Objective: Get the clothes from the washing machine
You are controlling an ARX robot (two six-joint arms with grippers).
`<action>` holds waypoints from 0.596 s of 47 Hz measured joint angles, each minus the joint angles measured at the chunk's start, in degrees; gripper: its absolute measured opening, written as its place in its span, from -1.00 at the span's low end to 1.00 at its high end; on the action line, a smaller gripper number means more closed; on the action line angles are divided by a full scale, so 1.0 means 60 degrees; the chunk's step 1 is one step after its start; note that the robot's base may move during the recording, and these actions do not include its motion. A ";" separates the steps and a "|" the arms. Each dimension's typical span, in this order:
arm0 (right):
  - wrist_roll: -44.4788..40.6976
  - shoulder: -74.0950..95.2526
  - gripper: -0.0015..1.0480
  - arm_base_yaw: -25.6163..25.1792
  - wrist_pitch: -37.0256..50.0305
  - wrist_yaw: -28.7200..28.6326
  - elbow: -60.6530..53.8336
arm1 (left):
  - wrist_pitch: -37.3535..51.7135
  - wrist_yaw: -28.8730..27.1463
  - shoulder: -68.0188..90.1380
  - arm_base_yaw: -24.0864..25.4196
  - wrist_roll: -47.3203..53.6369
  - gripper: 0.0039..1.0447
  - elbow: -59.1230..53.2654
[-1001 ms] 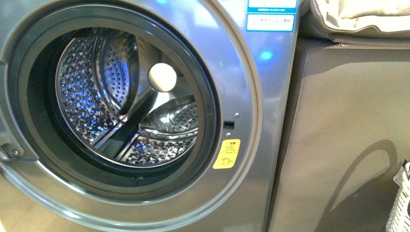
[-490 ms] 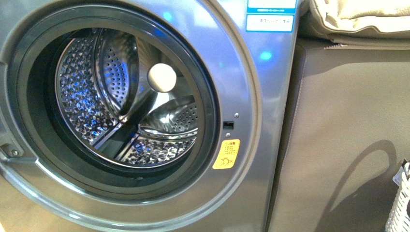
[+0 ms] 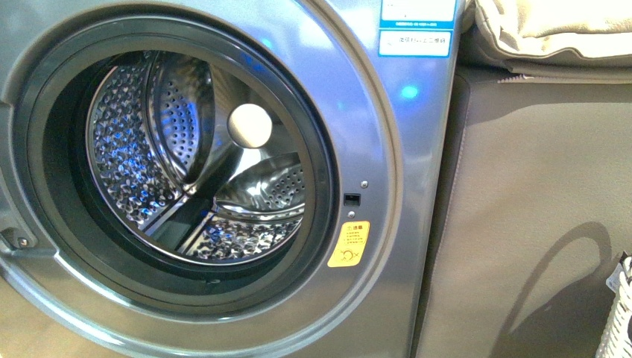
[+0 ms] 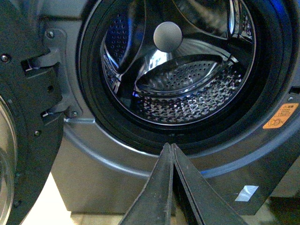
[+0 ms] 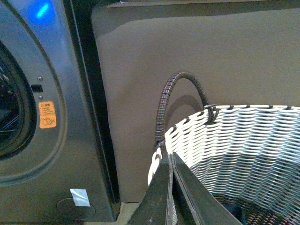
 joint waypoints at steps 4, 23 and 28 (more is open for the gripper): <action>0.0000 0.0000 -0.95 0.0000 0.0000 0.0000 0.0000 | -0.0153 0.0000 -0.0291 0.0000 0.0000 -0.94 -0.0106; 0.0000 0.0000 -0.95 0.0000 0.0000 0.0000 0.0000 | -0.0801 -0.0004 -0.1588 0.0000 -0.0004 -0.94 -0.0663; 0.0000 0.0000 -0.95 0.0000 0.0000 -0.0004 0.0000 | -0.1082 -0.0004 -0.1912 0.0000 0.0000 -0.94 -0.0663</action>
